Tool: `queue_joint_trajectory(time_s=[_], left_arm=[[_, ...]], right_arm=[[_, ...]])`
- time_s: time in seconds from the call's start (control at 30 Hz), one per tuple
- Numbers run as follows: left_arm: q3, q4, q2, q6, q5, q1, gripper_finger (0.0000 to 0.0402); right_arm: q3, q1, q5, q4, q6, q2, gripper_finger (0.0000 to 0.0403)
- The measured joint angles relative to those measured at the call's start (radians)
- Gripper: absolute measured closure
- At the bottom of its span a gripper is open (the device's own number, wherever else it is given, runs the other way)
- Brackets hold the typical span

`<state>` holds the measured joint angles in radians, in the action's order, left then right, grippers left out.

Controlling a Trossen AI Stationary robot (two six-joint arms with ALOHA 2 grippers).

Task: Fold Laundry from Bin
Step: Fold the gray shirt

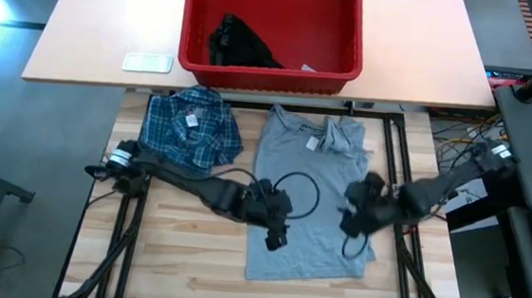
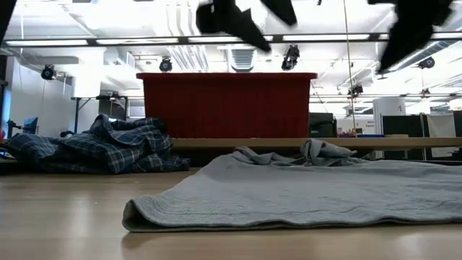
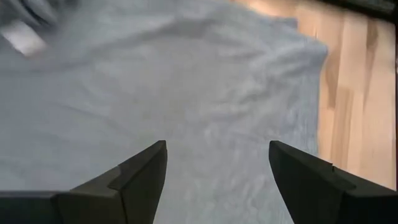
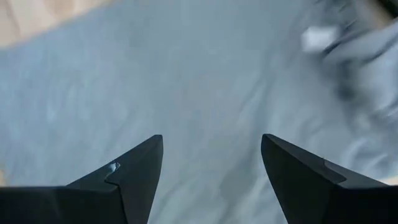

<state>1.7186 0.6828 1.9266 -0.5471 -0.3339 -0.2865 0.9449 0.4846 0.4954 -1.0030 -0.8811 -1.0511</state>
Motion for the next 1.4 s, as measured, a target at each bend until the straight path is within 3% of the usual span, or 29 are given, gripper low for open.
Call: queue_joint_trajectory(time_s=[0.13,0.3,0.7,0.87,1.03,1.17,1.3,1.4], left_arm=[[-0.145,-0.199,0.008,-0.014,0.037,0.001,0.0137],[-0.246,-0.291,0.036,-0.036,0.037,0.018,0.0137],[-0.24,-0.379,0.198,-0.104,0.067,0.05,0.0137],[-0.239,-0.337,0.239,-0.113,0.152,0.058,0.0137],[-0.237,-0.243,0.23,-0.101,0.206,0.01,0.0137],[-0.239,-0.154,0.199,-0.151,0.27,-0.031,0.0137],[-0.245,-0.017,0.112,-0.188,0.268,-0.049,0.0137],[-0.242,-0.042,0.016,-0.157,0.244,-0.043,0.0137]], right_arm=[[-0.081,0.121,-0.01,0.08,-0.141,-0.071,0.0138],[-0.121,0.2,-0.06,0.157,-0.265,-0.176,0.0138],[-0.148,0.218,-0.11,0.219,-0.392,-0.319,0.0153],[-0.222,0.218,-0.111,0.367,-0.478,-0.391,0.016],[-0.209,0.238,-0.115,0.465,-0.518,-0.49,0.0161],[-0.153,0.269,-0.18,0.494,-0.541,-0.564,0.0161],[-0.036,0.324,-0.276,0.439,-0.545,-0.565,0.0161],[0.047,0.329,-0.231,0.35,-0.534,-0.521,0.0161]])
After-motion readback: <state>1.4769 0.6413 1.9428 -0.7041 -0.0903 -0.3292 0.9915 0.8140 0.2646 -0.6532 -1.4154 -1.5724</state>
